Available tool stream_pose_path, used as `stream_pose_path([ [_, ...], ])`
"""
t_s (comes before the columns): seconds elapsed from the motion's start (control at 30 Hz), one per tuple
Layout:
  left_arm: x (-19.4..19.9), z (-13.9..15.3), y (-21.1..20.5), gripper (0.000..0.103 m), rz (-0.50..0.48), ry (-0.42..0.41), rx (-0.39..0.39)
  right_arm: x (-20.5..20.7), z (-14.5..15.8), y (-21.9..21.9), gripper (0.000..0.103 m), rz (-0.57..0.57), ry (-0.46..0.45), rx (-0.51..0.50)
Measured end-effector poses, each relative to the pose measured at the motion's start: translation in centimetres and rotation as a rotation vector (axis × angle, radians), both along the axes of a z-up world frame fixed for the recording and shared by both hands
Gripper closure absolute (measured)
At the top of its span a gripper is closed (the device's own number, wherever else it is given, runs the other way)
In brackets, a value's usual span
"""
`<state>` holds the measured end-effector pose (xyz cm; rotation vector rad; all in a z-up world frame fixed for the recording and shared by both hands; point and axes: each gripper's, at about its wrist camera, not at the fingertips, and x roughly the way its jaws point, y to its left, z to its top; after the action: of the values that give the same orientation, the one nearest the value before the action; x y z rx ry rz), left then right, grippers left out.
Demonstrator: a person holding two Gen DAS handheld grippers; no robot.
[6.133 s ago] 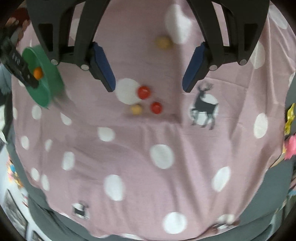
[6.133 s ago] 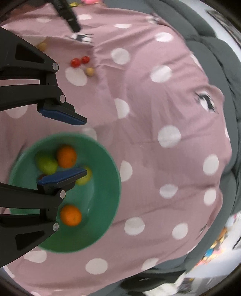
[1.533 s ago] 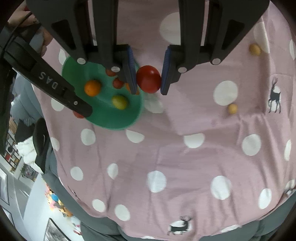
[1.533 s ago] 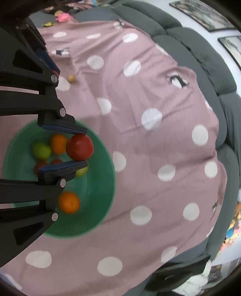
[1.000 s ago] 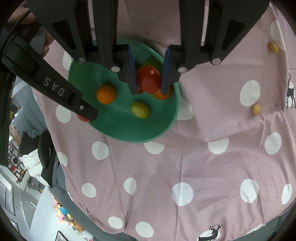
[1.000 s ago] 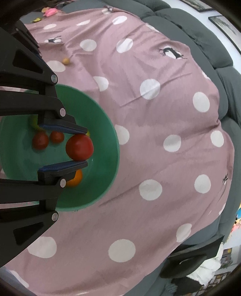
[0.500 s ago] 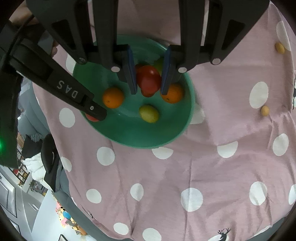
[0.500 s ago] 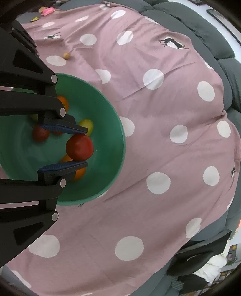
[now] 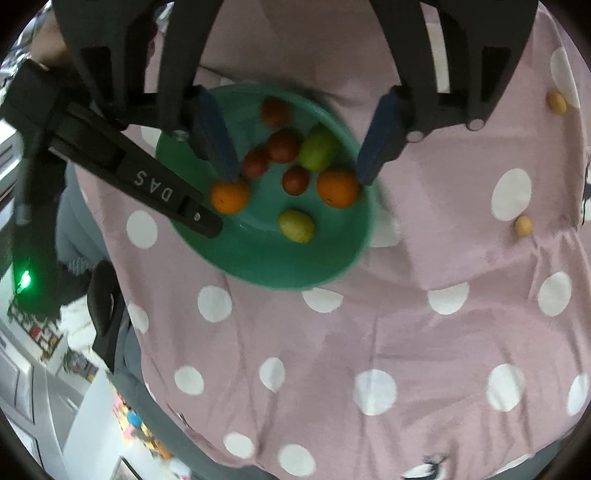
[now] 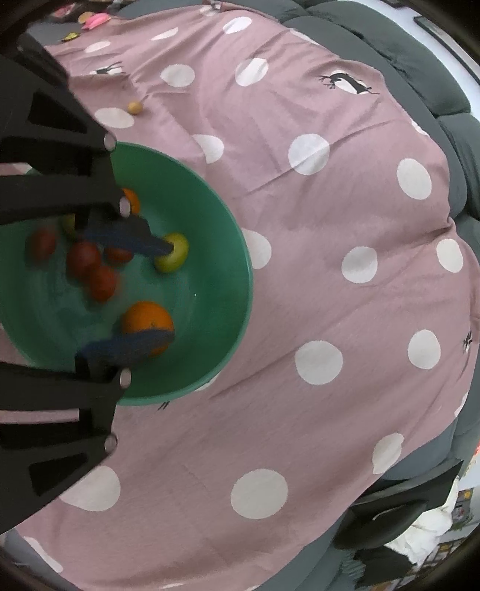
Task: Organize fruits
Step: 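Move the right gripper to the small yellow fruit and grasp it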
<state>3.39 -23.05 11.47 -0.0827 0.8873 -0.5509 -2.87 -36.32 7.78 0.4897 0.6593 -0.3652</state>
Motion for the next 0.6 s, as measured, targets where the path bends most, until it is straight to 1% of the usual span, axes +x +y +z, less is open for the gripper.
stream_pose_path([
  [0.07,0.2,0.3,1.5,0.036,0.024,0.011,0.011,0.0,0.2,0.2,0.057,0.007,-0.001,-0.005],
  [0.17,0.3,0.9,4.9,0.035,0.069,0.005,0.031,0.0,0.5,0.7,0.057,0.016,-0.006,-0.016],
  [0.23,0.4,1.1,7.8,0.036,0.124,0.002,0.055,0.2,0.6,1.1,0.057,0.024,-0.005,-0.026],
  [0.3,0.7,0.9,10.9,0.036,0.163,0.03,0.079,0.5,0.8,1.8,0.057,0.039,-0.002,-0.037],
  [0.37,0.9,0.8,13.5,0.037,0.197,0.054,0.084,0.9,1.0,2.7,0.057,0.066,0.0,-0.049],
  [0.43,0.9,0.6,16.9,0.037,0.273,0.071,0.083,1.4,1.2,4.1,0.057,0.099,-0.003,-0.064],
  [0.53,0.4,-0.1,20.4,0.038,0.339,0.088,0.064,2.2,1.6,6.2,0.057,0.151,-0.009,-0.083],
  [0.6,0.3,-0.8,22.0,0.04,0.357,0.103,0.06,2.7,1.6,7.8,0.057,0.215,-0.02,-0.063],
])
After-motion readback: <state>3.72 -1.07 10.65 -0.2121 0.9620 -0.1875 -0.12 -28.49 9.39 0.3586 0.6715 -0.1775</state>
